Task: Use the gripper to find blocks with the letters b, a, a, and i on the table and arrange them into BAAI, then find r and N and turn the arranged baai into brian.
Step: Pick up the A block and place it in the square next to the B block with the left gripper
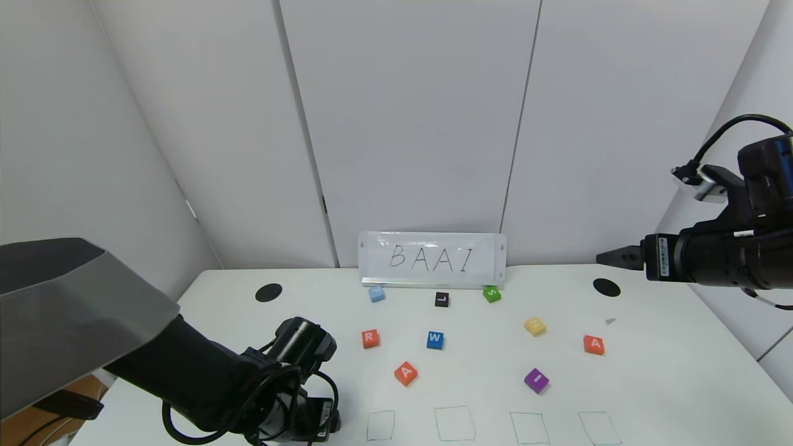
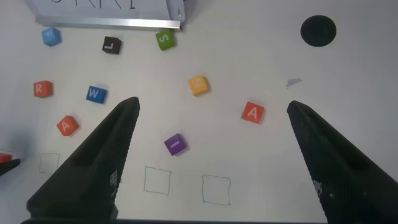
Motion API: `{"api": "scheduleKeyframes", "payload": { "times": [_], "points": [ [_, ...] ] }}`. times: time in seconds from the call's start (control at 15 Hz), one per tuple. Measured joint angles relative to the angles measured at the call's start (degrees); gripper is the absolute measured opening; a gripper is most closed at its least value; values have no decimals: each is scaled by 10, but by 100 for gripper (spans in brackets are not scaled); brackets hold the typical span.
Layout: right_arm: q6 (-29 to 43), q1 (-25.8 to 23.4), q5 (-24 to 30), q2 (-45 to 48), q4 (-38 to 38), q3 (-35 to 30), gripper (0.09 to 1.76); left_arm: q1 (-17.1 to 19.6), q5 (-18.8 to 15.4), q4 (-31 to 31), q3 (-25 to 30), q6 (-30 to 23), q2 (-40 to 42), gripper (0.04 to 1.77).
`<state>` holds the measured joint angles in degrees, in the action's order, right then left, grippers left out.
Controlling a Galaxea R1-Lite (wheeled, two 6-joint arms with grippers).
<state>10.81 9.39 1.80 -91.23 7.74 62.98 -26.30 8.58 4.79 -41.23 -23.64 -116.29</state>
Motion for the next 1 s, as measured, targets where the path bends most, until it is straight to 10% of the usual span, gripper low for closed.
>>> {"api": "scheduleKeyframes", "payload": {
  "times": [0.6,1.0],
  "points": [
    [0,1,0,1,0,-2,171,3,0,-15,2,-1,60,165],
    [0,4,-1,0,-1,-4,171,0,6,-141,-43,-4,129,169]
  ]
}}
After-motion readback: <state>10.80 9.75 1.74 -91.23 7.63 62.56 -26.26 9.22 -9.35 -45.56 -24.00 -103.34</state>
